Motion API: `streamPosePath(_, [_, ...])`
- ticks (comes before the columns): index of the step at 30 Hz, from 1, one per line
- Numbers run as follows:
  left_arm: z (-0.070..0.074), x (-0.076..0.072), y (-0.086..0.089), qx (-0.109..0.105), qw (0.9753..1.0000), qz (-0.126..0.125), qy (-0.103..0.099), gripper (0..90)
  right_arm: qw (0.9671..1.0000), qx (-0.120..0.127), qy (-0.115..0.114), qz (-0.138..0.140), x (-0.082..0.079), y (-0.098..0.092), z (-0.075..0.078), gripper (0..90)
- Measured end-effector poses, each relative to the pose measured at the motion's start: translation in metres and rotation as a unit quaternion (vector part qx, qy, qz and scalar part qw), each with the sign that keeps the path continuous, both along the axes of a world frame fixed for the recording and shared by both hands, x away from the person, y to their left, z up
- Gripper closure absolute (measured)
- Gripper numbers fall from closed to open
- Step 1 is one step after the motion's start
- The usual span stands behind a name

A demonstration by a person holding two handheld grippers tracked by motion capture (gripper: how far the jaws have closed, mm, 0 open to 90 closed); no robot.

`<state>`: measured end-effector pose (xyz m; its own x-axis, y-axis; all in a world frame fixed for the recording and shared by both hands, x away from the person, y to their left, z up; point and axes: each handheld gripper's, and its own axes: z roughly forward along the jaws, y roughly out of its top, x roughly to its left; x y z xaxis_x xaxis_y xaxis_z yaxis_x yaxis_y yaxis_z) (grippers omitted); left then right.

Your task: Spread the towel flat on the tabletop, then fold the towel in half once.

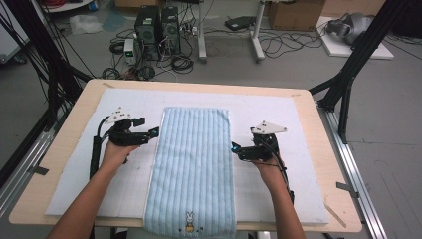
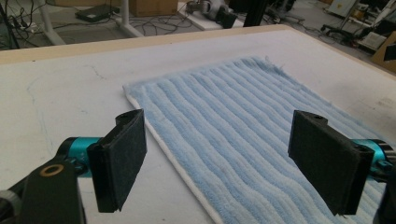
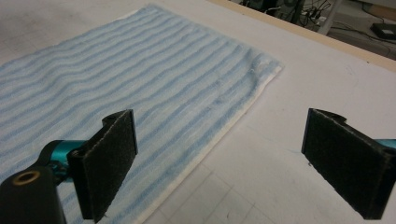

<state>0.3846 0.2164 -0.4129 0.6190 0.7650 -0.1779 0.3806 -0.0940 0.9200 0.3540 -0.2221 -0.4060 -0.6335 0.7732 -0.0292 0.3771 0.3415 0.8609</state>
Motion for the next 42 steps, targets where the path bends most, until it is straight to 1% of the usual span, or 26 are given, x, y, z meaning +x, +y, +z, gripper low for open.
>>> streamPosePath(3, [0.000, 0.001, -0.001, -0.010, 0.9999, 0.003, 0.003, 20.0, 1.0000, 0.004, 0.003, -0.003, 0.001, -0.001, -0.001, 9.7])
streamPosePath(7, [-0.003, 0.006, -0.001, -0.001, 0.9998, 0.001, 0.018, 19.9, 1.0000, 0.004, 0.002, -0.003, 0.001, -0.001, -0.001, 9.7])
streamPosePath(8, [-0.002, 0.008, -0.001, 0.000, 0.9998, 0.001, 0.018, 19.9, 1.0000, 0.008, 0.004, -0.004, 0.001, -0.001, -0.001, 9.8])
streamPosePath(12, [0.003, 0.017, -0.001, -0.007, 0.9998, 0.005, 0.019, 19.9, 0.9996, 0.015, 0.019, -0.012, 0.002, -0.001, -0.003, 9.7])
streamPosePath(13, [0.003, 0.019, -0.001, -0.006, 0.9997, 0.006, 0.021, 19.9, 0.9998, 0.012, 0.015, -0.010, 0.003, 0.000, -0.003, 9.7])
streamPosePath(14, [0.002, 0.022, -0.001, -0.008, 0.9996, 0.009, 0.025, 19.9, 0.9998, 0.012, 0.015, -0.009, 0.002, 0.000, -0.003, 9.7])
streamPosePath(15, [0.000, 0.025, -0.002, -0.008, 0.9993, 0.013, 0.035, 20.0, 0.9998, 0.011, 0.015, -0.010, 0.003, 0.000, -0.003, 9.7])
streamPosePath(17, [-0.002, 0.030, -0.003, -0.007, 0.9987, 0.021, 0.046, 20.0, 0.9998, 0.011, 0.014, -0.008, 0.003, 0.000, -0.003, 9.7])
streamPosePath(18, [-0.003, 0.034, -0.005, -0.002, 0.9985, 0.025, 0.050, 20.0, 0.9998, 0.013, 0.015, -0.009, 0.002, 0.000, -0.003, 9.7])
streamPosePath(19, [-0.003, 0.038, -0.007, 0.007, 0.9982, 0.029, 0.052, 20.0, 0.9997, 0.013, 0.016, -0.010, 0.003, 0.000, -0.003, 9.7])
streamPosePath(20, [-0.003, 0.041, -0.008, 0.011, 0.9980, 0.030, 0.055, 20.2, 0.9997, 0.012, 0.017, -0.009, 0.003, 0.000, -0.003, 9.7])
streamPosePath(22, [-0.003, 0.047, -0.012, 0.015, 0.9978, 0.037, 0.053, 20.7, 0.9997, 0.012, 0.018, -0.009, 0.003, -0.001, -0.005, 9.7])
streamPosePath(23, [-0.002, 0.051, -0.014, 0.021, 0.9973, 0.042, 0.056, 20.7, 0.9997, 0.011, 0.019, -0.008, 0.003, -0.001, -0.005, 9.7])
streamPosePath(24, [-0.002, 0.053, -0.016, 0.021, 0.9970, 0.047, 0.058, 21.3, 0.9997, 0.013, 0.020, -0.008, 0.004, -0.002, -0.005, 9.7])
streamPosePath(25, [-0.002, 0.055, -0.018, 0.025, 0.9968, 0.050, 0.058, 22.2, 0.9996, 0.016, 0.022, -0.008, 0.004, -0.002, -0.005, 9.7])
streamPosePath(26, [-0.002, 0.058, -0.020, 0.032, 0.9963, 0.051, 0.062, 22.3, 0.9996, 0.018, 0.019, -0.007, 0.004, -0.003, -0.005, 9.7])
streamPosePath(27, [-0.003, 0.060, -0.023, 0.036, 0.9959, 0.053, 0.064, 22.3, 0.9996, 0.019, 0.018, -0.008, 0.004, -0.003, -0.004, 9.7])
streamPosePath(29, [-0.006, 0.060, -0.025, 0.034, 0.9956, 0.054, 0.069, 23.2, 0.9996, 0.018, 0.019, -0.009, 0.004, -0.003, -0.004, 9.7])
streamPosePath(30, [-0.009, 0.061, -0.028, 0.039, 0.9948, 0.056, 0.075, 23.3, 0.9996, 0.020, 0.020, -0.008, 0.004, -0.003, -0.005, 9.7])
streamPosePath(32, [-0.014, 0.063, -0.031, 0.050, 0.9939, 0.055, 0.081, 24.3, 0.9996, 0.018, 0.020, -0.009, 0.004, -0.003, -0.005, 9.8])
streamPosePath(34, [-0.019, 0.065, -0.035, 0.057, 0.9934, 0.055, 0.083, 28.5, 0.9996, 0.019, 0.021, -0.009, 0.004, -0.003, -0.005, 9.8])
streamPosePath(37, [-0.026, 0.069, -0.037, 0.059, 0.9924, 0.058, 0.092, 35.1, 0.9996, 0.016, 0.022, -0.006, 0.005, -0.002, -0.006, 9.7])
streamPosePath(39, [-0.032, 0.070, -0.039, 0.071, 0.9908, 0.052, 0.103, 40.0, 0.9996, 0.017, 0.023, -0.006, 0.006, -0.002, -0.007, 9.8])
streamPosePath(40, [-0.034, 0.070, -0.041, 0.084, 0.9893, 0.046, 0.110, 42.3, 0.9995, 0.017, 0.025, -0.007, 0.006, -0.002, -0.007, 9.7])
streamPosePath(41, [-0.037, 0.069, -0.044, 0.096, 0.9880, 0.042, 0.113, 44.8, 0.9995, 0.018, 0.026, -0.007, 0.006, -0.002, -0.007, 9.7])
streamPosePath(42, [-0.037, 0.068, -0.047, 0.112, 0.9873, 0.046, 0.103, 45.6, 0.9994, 0.019, 0.028, -0.006, 0.006, -0.002, -0.007, 9.8])
